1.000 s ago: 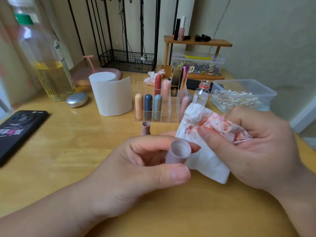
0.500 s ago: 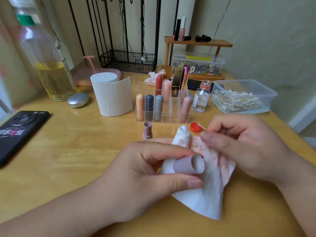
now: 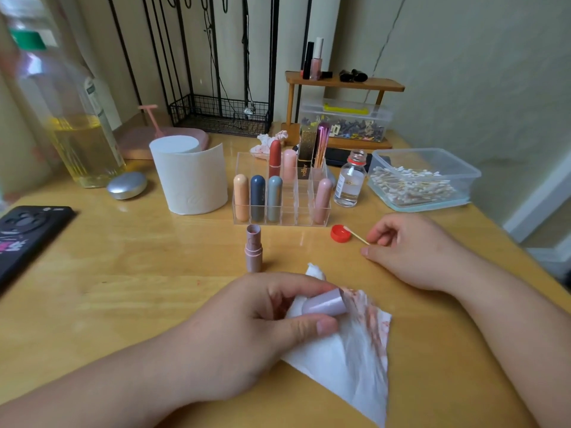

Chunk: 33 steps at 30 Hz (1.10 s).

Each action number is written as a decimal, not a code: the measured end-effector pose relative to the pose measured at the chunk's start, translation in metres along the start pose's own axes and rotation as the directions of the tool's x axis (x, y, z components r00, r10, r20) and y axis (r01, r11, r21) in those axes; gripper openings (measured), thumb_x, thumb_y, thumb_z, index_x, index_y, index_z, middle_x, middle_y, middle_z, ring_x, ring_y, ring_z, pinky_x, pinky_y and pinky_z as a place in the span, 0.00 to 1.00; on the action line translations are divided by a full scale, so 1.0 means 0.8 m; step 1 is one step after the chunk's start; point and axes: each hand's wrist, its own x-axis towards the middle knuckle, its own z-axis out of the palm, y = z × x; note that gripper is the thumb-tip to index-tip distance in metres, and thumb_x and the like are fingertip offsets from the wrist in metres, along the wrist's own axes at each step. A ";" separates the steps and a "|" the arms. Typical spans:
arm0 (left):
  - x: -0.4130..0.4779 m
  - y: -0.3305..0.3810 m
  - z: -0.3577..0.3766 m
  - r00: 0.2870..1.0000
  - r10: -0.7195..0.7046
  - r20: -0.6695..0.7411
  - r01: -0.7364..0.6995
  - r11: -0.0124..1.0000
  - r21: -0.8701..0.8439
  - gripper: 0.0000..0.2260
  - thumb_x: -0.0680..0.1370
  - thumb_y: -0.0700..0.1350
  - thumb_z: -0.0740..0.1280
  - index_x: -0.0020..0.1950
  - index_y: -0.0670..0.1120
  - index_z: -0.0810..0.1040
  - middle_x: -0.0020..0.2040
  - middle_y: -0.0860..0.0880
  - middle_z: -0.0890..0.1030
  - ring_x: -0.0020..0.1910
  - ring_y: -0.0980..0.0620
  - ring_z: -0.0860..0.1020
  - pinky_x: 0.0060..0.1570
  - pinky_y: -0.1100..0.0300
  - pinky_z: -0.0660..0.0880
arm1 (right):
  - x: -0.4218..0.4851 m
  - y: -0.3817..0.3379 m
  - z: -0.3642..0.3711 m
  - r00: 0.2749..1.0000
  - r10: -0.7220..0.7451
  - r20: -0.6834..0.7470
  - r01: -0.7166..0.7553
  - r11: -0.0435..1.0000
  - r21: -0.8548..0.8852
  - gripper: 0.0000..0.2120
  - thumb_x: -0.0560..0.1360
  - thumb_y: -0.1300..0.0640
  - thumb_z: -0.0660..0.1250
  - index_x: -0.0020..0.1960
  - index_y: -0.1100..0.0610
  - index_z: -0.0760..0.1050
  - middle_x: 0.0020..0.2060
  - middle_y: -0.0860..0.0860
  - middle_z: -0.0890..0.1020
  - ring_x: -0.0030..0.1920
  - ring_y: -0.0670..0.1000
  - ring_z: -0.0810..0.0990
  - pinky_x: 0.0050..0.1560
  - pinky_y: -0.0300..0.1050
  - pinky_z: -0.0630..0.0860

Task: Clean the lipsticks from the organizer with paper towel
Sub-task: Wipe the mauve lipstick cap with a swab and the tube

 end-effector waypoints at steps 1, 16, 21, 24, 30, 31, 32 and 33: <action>0.001 -0.003 -0.001 1.000 -0.008 -0.024 0.007 0.999 -0.045 0.11 0.76 0.43 0.72 0.57 0.51 0.84 0.53 0.49 0.86 0.56 0.50 0.82 0.60 0.54 0.77 | 0.001 -0.002 0.002 1.000 -0.005 -0.012 0.004 1.000 -0.009 0.06 0.71 0.50 0.75 0.40 0.49 0.79 0.38 0.46 0.80 0.39 0.47 0.79 0.41 0.45 0.76; 0.006 -0.011 -0.009 0.992 -0.119 -0.028 0.100 0.921 -0.377 0.12 0.74 0.43 0.69 0.55 0.43 0.84 0.56 0.38 0.83 0.56 0.41 0.81 0.64 0.45 0.72 | 0.012 -0.010 -0.001 0.994 -0.089 -0.069 0.092 0.995 0.043 0.09 0.77 0.51 0.69 0.38 0.50 0.79 0.36 0.50 0.82 0.38 0.50 0.79 0.38 0.44 0.73; 0.006 -0.011 -0.008 0.995 -0.097 -0.029 0.081 0.936 -0.343 0.09 0.74 0.41 0.69 0.53 0.44 0.85 0.52 0.41 0.85 0.54 0.42 0.82 0.61 0.48 0.75 | 0.013 -0.016 0.001 0.997 -0.067 -0.036 0.067 0.998 -0.019 0.15 0.78 0.49 0.68 0.34 0.53 0.76 0.29 0.48 0.75 0.31 0.48 0.72 0.31 0.43 0.64; 0.006 -0.011 -0.008 0.992 -0.104 -0.065 0.074 0.932 -0.355 0.10 0.73 0.43 0.70 0.53 0.42 0.85 0.53 0.38 0.84 0.54 0.40 0.81 0.62 0.45 0.73 | 0.013 -0.017 0.001 0.998 -0.049 -0.037 0.049 0.999 -0.003 0.13 0.77 0.49 0.70 0.36 0.54 0.78 0.30 0.49 0.77 0.31 0.48 0.73 0.31 0.42 0.65; 0.009 -0.008 -0.007 0.991 -0.082 -0.106 0.029 0.904 -0.426 0.13 0.74 0.46 0.72 0.53 0.38 0.83 0.50 0.31 0.79 0.49 0.38 0.75 0.52 0.43 0.68 | 0.012 -0.011 0.001 0.998 -0.016 -0.067 0.033 0.964 0.263 0.04 0.73 0.55 0.75 0.39 0.51 0.83 0.35 0.49 0.81 0.35 0.48 0.78 0.35 0.41 0.71; 0.009 -0.009 -0.007 0.991 -0.081 -0.108 0.026 0.900 -0.435 0.11 0.74 0.44 0.72 0.52 0.40 0.84 0.49 0.35 0.81 0.49 0.39 0.76 0.51 0.45 0.69 | 0.012 -0.011 0.001 0.997 -0.012 -0.078 0.036 0.948 0.317 0.04 0.73 0.56 0.75 0.39 0.52 0.83 0.33 0.48 0.80 0.34 0.48 0.77 0.35 0.41 0.71; 0.009 -0.009 -0.008 0.991 -0.078 -0.110 0.022 0.897 -0.442 0.10 0.73 0.43 0.72 0.51 0.41 0.85 0.49 0.38 0.82 0.48 0.40 0.77 0.51 0.47 0.71 | 0.012 -0.010 0.000 0.995 -0.007 -0.097 0.041 0.934 0.354 0.04 0.73 0.56 0.75 0.39 0.52 0.83 0.31 0.47 0.79 0.33 0.47 0.76 0.35 0.41 0.71; 0.009 -0.009 -0.009 0.992 -0.075 -0.106 0.019 0.891 -0.453 0.09 0.72 0.42 0.72 0.51 0.42 0.85 0.49 0.40 0.83 0.48 0.41 0.78 0.50 0.50 0.73 | 0.013 -0.009 -0.002 0.993 -0.005 -0.119 0.049 0.927 0.372 0.05 0.73 0.55 0.75 0.39 0.53 0.83 0.30 0.46 0.78 0.32 0.45 0.75 0.34 0.41 0.70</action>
